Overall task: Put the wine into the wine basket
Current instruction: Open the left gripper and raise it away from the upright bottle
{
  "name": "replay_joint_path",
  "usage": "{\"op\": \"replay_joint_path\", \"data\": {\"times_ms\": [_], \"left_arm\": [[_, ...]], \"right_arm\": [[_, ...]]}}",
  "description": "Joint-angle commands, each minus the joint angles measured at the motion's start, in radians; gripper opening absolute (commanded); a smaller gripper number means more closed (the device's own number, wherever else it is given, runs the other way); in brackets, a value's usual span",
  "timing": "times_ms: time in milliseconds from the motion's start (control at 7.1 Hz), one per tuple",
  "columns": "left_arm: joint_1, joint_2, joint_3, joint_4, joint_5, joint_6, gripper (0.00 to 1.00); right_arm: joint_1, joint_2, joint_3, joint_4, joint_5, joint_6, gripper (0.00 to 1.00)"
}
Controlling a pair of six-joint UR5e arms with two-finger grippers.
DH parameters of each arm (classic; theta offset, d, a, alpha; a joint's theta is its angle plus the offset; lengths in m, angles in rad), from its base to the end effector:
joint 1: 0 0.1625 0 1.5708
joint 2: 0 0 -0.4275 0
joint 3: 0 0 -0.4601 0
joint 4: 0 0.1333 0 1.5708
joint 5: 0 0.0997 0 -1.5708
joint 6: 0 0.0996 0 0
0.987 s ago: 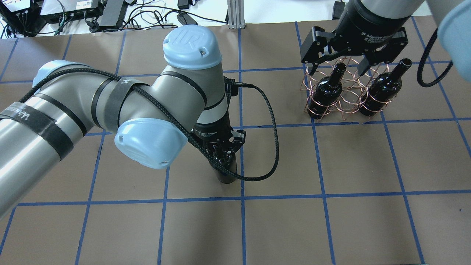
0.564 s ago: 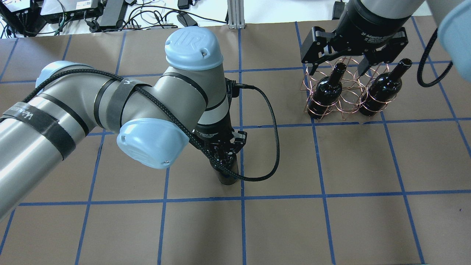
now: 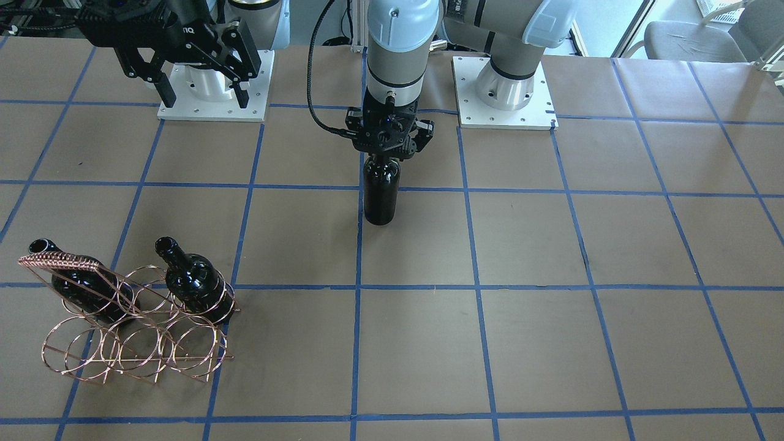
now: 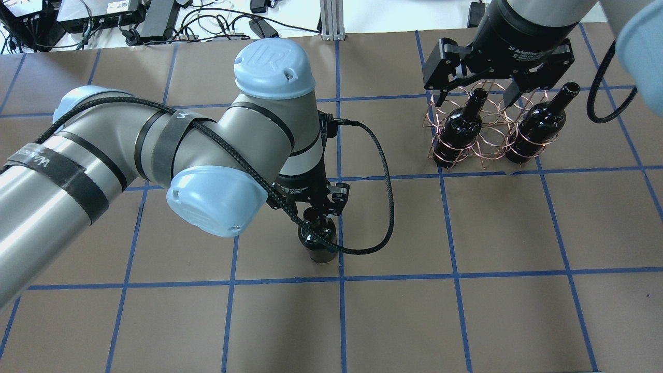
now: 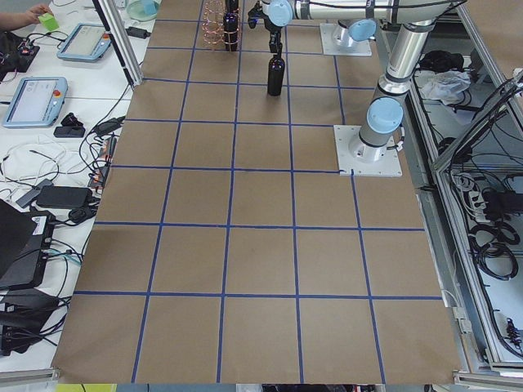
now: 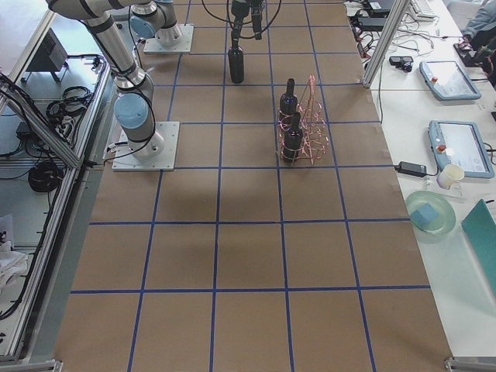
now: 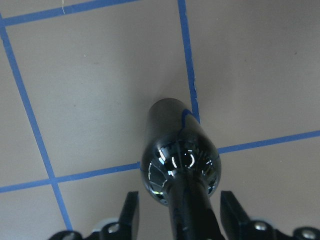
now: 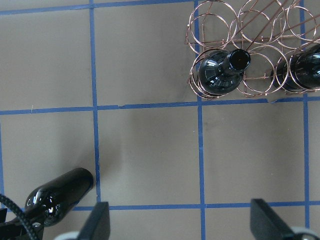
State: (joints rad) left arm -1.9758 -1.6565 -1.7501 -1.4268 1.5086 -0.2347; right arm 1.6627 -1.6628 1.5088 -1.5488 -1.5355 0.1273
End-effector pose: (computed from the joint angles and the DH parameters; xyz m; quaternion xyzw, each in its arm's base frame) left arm -0.3519 -0.4667 0.3572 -0.0830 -0.9942 -0.0671 0.0105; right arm 0.1846 -0.5125 0.5732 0.0165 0.9975 -0.0636 0.0247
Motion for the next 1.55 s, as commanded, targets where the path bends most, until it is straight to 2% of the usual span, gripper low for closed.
{"op": "replay_joint_path", "data": {"times_ms": [0, 141, 282, 564, 1128, 1409], "left_arm": [[0.011, 0.02, 0.041, -0.012, 0.005, 0.014, 1.0], [0.023, 0.026, 0.105, -0.082, 0.012, 0.014, 1.0], [0.088, 0.029, 0.172, -0.075, 0.016, 0.014, 1.0], [0.283, 0.03, 0.257, -0.073, 0.051, 0.032, 1.0], [0.553, 0.029, 0.25, -0.084, 0.052, 0.185, 1.0], [0.563, 0.05, 0.248, -0.124, 0.061, 0.198, 1.0]], "right_arm": [[-0.001, 0.0, -0.001, 0.001, 0.0, 0.0, 1.0], [0.0, 0.0, -0.001, 0.001, 0.0, 0.0, 1.0], [0.0, 0.0, -0.001, 0.001, 0.0, 0.0, 1.0], [0.0, -0.002, 0.001, 0.003, -0.002, 0.0, 1.0], [0.024, 0.005, 0.001, -0.005, 0.0, 0.014, 1.0], [0.109, 0.032, -0.001, -0.011, 0.0, 0.09, 1.0]]}}
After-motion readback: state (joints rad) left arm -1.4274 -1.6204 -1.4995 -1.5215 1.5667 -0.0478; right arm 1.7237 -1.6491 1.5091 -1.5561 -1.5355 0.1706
